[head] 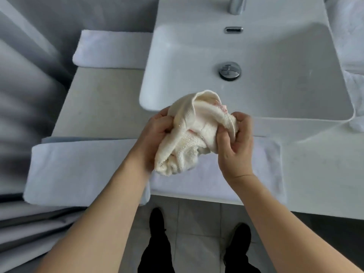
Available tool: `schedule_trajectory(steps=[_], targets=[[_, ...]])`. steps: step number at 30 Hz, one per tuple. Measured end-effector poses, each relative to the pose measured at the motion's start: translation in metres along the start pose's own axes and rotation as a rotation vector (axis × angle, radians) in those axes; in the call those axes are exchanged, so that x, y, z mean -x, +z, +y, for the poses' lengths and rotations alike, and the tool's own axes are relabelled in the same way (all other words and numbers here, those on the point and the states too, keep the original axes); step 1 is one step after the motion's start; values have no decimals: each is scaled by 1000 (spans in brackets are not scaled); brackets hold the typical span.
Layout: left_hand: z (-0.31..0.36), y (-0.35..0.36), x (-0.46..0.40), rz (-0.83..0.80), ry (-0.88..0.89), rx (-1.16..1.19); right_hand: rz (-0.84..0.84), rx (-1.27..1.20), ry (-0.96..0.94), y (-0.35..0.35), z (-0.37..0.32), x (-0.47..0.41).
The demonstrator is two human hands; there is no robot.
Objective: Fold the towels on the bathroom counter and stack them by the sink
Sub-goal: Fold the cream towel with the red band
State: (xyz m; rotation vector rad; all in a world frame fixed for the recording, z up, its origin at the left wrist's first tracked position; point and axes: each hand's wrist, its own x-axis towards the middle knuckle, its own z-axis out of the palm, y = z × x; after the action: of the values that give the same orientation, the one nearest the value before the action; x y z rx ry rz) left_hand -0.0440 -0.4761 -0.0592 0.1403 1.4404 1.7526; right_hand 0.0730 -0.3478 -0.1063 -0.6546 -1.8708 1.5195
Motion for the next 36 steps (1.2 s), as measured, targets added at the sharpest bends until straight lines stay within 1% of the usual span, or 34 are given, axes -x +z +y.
schedule_trajectory(steps=[3, 4, 6, 7, 8, 9, 10, 11, 12, 13, 14, 15, 16, 17, 18, 20, 21, 23, 26, 31, 33, 34, 36], targets=[[33, -79, 18, 24, -93, 4, -59, -7, -7, 86, -16, 2], [42, -105, 20, 46, -80, -24, -85, 4, -33, 113, -20, 1], [54, -156, 19, 145, -34, -86, -121, 69, -44, 162, -26, -2], [58, -177, 19, 196, -37, -78, -88, 163, -40, 182, -28, -3], [63, -195, 17, 232, -55, -58, -16, 296, -41, 198, -28, -4], [67, -213, 13, 237, -81, -34, 57, 413, -55, 211, -26, -4], [72, -224, 11, 222, -108, -17, 59, 444, -91, 219, -25, 0], [76, -237, 7, 220, -141, 0, -20, 409, -147, 229, -24, 6], [81, -247, 3, 218, -178, 9, -136, 366, -214, 241, -21, 12], [81, -261, -4, 266, -192, -38, -236, 355, -282, 253, -18, 19], [78, -274, -10, 357, -179, -165, -297, 377, -331, 265, -14, 22], [71, -288, -16, 465, -120, -356, -329, 406, -332, 276, -9, 20], [62, -299, -19, 544, -47, -552, -345, 436, -285, 286, -4, 15], [52, -308, -20, 575, 6, -707, -363, 466, -213, 295, 1, 8], [41, -315, -19, 585, 25, -806, -390, 504, -133, 301, 9, -1], [19, -320, -17, 619, 39, -894, -444, 569, 1, 306, 29, -19], [11, -321, -18, 654, 75, -928, -455, 593, 30, 305, 37, -25], [2, -321, -22, 730, 144, -1000, -422, 671, -26, 307, 48, -31], [-6, -323, -29, 777, 180, -1056, -326, 844, -141, 313, 60, -31], [-7, -324, -32, 797, 194, -1082, -287, 872, -172, 317, 69, -34], [-5, -324, -33, 801, 190, -1083, -284, 869, -156, 317, 68, -33], [-5, -325, -33, 798, 178, -1078, -263, 868, -117, 318, 68, -34], [-3, -324, -35, 782, 133, -1065, -158, 880, 4, 319, 68, -37]])
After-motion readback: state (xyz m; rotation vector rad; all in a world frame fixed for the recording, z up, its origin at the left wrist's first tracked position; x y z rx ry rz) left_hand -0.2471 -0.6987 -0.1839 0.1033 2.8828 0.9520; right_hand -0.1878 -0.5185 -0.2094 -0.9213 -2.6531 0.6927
